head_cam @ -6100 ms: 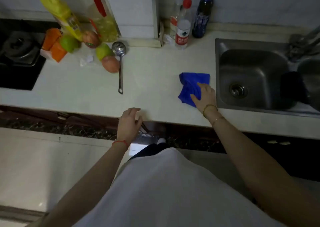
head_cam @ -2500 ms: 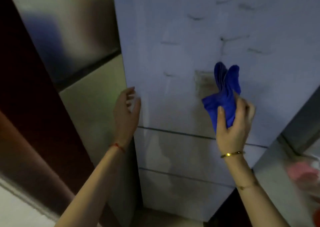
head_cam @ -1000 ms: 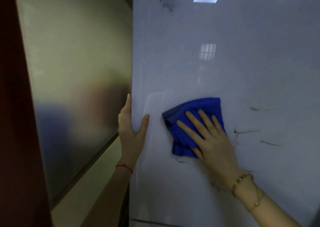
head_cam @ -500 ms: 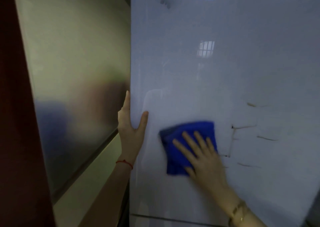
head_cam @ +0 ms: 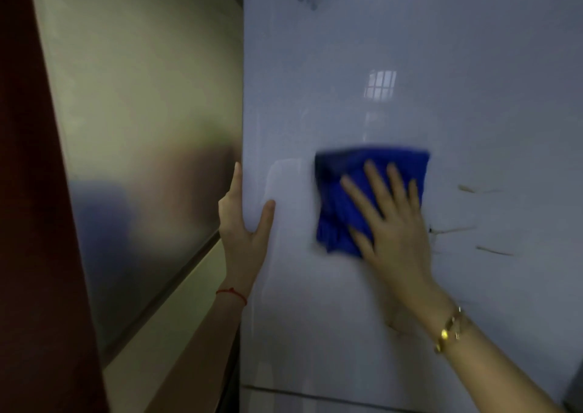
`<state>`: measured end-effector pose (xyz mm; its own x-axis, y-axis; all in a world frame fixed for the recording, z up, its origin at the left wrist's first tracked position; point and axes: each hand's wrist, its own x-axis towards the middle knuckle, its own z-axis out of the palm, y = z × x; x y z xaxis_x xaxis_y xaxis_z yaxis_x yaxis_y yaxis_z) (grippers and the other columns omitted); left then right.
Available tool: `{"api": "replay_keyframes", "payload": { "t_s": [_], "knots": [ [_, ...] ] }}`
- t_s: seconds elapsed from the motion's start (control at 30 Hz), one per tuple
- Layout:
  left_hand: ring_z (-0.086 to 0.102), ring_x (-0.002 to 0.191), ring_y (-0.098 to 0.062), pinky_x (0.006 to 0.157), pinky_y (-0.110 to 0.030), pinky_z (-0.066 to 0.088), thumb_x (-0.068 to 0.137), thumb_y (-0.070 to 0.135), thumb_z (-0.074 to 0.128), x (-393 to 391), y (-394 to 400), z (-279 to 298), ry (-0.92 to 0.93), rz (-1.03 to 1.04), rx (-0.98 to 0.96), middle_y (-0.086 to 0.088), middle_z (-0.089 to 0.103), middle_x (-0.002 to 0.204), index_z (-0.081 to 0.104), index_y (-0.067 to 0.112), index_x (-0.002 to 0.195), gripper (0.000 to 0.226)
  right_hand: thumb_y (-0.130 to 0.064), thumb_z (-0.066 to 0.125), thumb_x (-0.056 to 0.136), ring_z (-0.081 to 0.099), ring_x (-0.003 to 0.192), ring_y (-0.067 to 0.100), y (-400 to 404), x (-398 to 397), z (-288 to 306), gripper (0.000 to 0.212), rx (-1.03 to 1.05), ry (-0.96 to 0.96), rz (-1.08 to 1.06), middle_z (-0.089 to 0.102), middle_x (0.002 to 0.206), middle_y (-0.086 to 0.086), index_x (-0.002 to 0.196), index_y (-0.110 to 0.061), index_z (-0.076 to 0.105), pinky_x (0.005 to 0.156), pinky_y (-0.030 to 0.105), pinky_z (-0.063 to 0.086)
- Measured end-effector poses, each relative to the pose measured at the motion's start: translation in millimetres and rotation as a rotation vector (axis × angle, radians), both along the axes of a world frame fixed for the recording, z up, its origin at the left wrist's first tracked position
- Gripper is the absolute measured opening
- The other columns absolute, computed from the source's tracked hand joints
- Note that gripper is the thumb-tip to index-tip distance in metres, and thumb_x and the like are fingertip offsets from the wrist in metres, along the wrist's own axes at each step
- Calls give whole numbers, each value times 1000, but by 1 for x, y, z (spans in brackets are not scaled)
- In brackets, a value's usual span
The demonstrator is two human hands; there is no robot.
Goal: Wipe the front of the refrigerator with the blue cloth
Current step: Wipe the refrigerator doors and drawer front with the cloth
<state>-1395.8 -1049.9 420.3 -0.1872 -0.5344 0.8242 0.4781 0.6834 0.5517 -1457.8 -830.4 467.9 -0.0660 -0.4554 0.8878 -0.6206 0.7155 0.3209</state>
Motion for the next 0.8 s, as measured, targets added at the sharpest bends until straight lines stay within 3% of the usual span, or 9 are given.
{"api": "replay_keyframes", "payload": {
  "t_s": [0.07,0.13,0.3,0.37,0.53,0.6,0.7,0.8],
  "knots": [
    [57,103,-21,99,-42,52,92,48,58,0,0,0,-2,-2,1,-6,48,111,16,45,152,73,-36,43,98,10,147,31,-18,0,54,53,-211,-13,23,19,158,8,148,-24,30,121,42,-3],
    [57,102,-21,97,-41,52,92,44,60,-2,-1,-1,-9,-7,4,-5,48,112,17,45,152,74,-38,42,99,10,147,31,-38,5,73,53,-293,-11,8,19,158,8,148,-24,29,121,45,-1],
    [56,100,-11,92,-26,50,92,45,59,-3,-3,0,20,-11,-40,6,47,108,16,43,151,73,-36,56,86,5,148,28,-37,10,-35,72,147,39,0,15,159,4,150,-27,23,121,44,-2],
    [56,104,-16,96,-31,50,91,47,58,-2,-2,-1,25,-19,-33,1,49,112,16,48,151,73,-35,53,85,7,148,27,-15,2,-37,70,163,43,-18,18,157,4,148,-28,25,121,42,-1],
    [56,101,-17,97,-32,50,89,52,56,-1,-1,-1,7,-8,7,-4,49,111,16,50,151,74,-33,45,97,12,146,34,-18,-3,77,52,-273,12,33,21,157,10,147,-25,32,121,46,0],
    [56,100,-16,95,-29,50,89,52,56,-2,0,-1,5,-14,7,-4,49,110,17,48,151,73,-37,43,99,12,147,34,-34,2,93,52,-318,34,13,20,158,10,148,-25,31,121,48,2],
    [57,104,-17,96,-27,50,90,50,58,-1,-1,0,13,-8,4,-3,49,113,18,49,150,72,-35,54,92,11,147,33,-43,6,39,62,-61,67,49,20,158,10,148,-25,30,121,46,-1],
    [56,105,-14,97,-16,46,93,41,62,1,1,0,20,-6,-11,-1,49,113,18,46,151,73,-33,59,83,12,146,30,-12,0,-24,73,115,54,-14,21,157,6,148,-29,26,121,43,2]
  ]
}}
